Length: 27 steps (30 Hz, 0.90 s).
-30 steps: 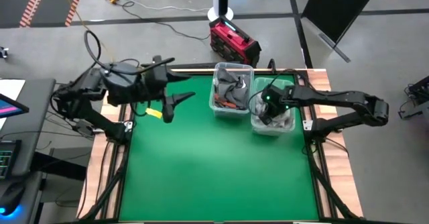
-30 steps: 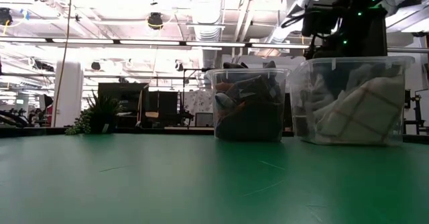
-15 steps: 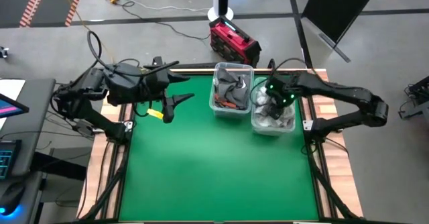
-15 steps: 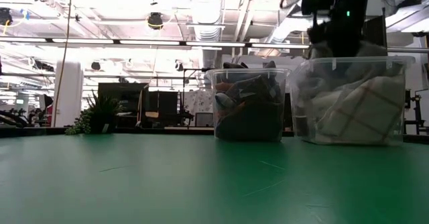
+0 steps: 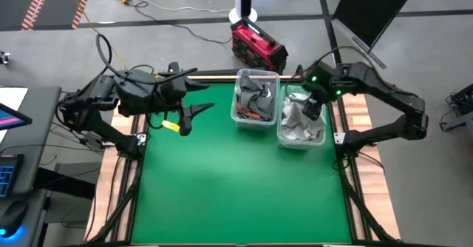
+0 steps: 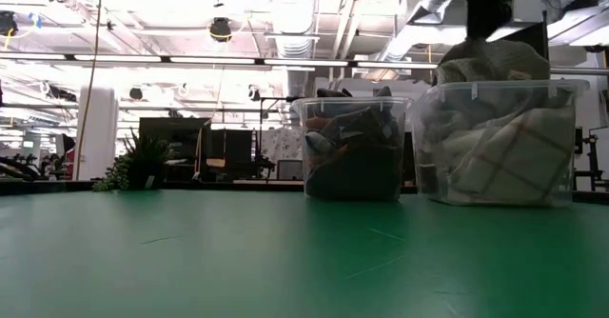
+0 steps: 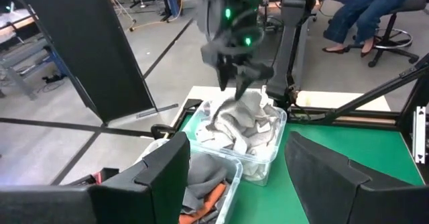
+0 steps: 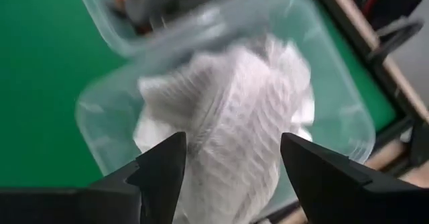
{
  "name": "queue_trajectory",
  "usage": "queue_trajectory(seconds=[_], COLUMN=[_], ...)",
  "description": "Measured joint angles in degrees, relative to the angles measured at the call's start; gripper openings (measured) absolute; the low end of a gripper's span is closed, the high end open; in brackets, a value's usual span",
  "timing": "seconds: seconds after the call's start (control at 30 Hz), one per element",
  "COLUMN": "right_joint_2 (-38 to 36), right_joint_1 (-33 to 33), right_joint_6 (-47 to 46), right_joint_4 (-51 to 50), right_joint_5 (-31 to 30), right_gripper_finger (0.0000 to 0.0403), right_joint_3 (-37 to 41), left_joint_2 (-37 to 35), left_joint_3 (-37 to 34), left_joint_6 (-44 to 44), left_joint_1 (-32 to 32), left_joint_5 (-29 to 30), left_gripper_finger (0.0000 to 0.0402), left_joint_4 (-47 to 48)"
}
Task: Sort towels by color in basket
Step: Put the gray towel into the right transparent bin
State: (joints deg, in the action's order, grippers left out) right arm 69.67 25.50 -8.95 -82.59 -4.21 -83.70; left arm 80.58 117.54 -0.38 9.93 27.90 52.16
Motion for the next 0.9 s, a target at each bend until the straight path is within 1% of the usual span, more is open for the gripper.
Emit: queue_trajectory(seconds=[0.17, 0.27, 0.33, 0.43, 0.57, 0.7, 0.77, 0.83, 0.9], right_joint_2=[0.0, -0.1, -0.1, -0.1, -0.1, 0.0, -0.1, -0.3, -0.4], right_joint_1=[0.0, 0.0, 0.0, -1.0, -3.4, -6.6, -7.5, -7.3, -6.7], right_joint_6=[0.1, 0.5, 1.7, 2.5, 5.7, 9.9, 10.0, 8.6, 8.1], right_joint_4=[1.4, 1.6, 2.6, 4.5, 12.2, 25.4, 29.9, 31.1, 30.3], right_joint_5=[-0.9, -3.6, -5.8, -12.2, -17.8, -18.5, -18.8, -19.2, -19.1], right_gripper_finger=[0.0286, 0.0286, 0.0286, 0.0286, 0.0286, 0.0286, 0.0285, 0.0285, 0.0285], right_joint_3=[-5.5, -5.5, -3.3, 3.2, 16.8, 32.0, 37.4, 39.9, 39.6], left_joint_2=[0.0, 0.0, 0.0, 0.0, 0.0, 0.0, 0.0, 0.0, 0.0], left_joint_3=[0.0, 0.0, 0.0, 0.0, 0.0, 0.0, 0.0, 0.0, 0.0], left_joint_6=[0.1, 0.1, 0.1, 0.1, 0.1, 0.5, 0.5, 0.5, 0.6], left_joint_1=[0.0, 0.0, 0.0, 0.0, 0.0, 0.0, 0.0, 0.0, 0.0], left_joint_5=[0.0, 0.0, 0.0, 0.0, 0.0, 0.0, 0.0, 0.0, 0.0], left_gripper_finger=[0.0231, 0.0231, 0.0231, 0.0231, 0.0231, 0.0231, 0.0231, 0.0231, 0.0231], left_joint_4=[0.0, 0.0, 0.0, 0.0, 0.0, 0.3, 0.8, 1.2, 1.2])
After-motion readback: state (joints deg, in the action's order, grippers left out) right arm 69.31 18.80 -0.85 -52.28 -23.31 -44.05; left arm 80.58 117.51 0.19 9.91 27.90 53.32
